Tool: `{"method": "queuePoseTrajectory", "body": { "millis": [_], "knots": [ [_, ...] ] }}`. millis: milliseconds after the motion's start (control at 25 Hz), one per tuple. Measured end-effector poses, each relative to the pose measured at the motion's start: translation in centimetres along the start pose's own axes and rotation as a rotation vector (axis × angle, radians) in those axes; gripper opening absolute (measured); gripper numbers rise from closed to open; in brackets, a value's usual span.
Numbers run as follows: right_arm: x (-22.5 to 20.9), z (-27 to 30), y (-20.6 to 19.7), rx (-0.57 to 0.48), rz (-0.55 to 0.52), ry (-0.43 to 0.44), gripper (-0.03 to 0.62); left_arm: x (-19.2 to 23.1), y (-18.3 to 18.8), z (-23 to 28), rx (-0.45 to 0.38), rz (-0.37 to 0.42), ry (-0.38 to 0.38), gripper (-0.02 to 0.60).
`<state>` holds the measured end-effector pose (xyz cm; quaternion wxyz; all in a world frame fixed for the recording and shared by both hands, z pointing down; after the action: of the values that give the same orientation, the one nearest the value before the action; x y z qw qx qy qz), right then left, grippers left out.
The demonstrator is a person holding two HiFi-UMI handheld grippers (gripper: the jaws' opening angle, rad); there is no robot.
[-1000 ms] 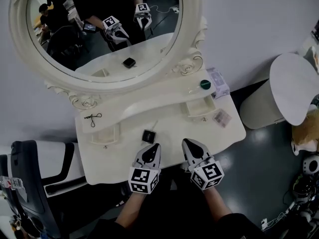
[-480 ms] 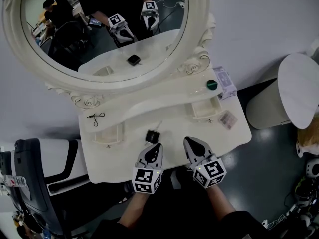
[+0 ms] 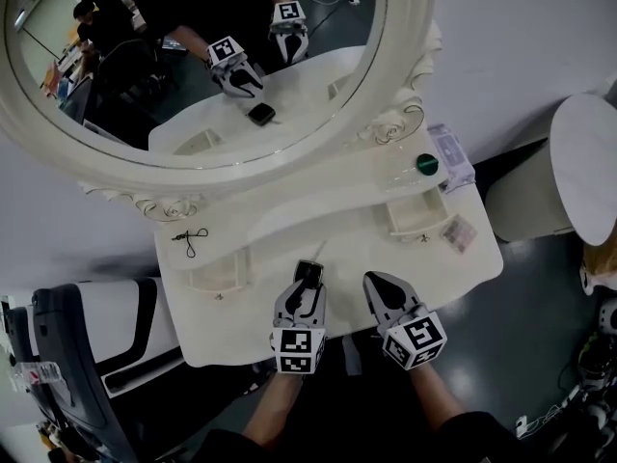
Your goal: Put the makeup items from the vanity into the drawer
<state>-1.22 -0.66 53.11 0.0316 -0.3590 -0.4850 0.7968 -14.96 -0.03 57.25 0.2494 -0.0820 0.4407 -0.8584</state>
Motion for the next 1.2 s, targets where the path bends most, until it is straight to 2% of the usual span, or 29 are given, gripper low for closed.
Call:
{"method": "queuePoseTrajectory", "body": {
  "millis": [360,560,720,1200],
  "knots": [
    [-0.4,1.9,-2.1,0.033,0.039,-0.03,0.023,2.2,-3.9,3.3,0.126,0.071,0.068,0.265],
    [-0.8,2.5,-2.8,0.04,0.054,-0.045,0.023,1.7,-4.9,4.8,0.153,0.088,0.051,0.322],
    [-1.3,2.8,-3.4,0.043,0.066,-0.054,0.023,1.9,-6.1,5.8,0.208,0.091,0.052,0.33],
    [-2.3,2.6,-3.4,0.037,0.078,-0.074,0.023,2.0,-6.2,6.0,0.207,0.083,0.041,0.328]
  ]
}}
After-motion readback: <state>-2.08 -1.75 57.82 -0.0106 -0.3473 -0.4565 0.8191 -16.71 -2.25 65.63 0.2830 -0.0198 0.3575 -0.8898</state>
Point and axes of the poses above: the fingertips, and each gripper's own axes: z forward along the fingers, x to its left, y out of its top, the point moved 3 cm from there along -z, backward along the fingers, and after that the axes turned 9 degrees about z, right-handed, at the moved point
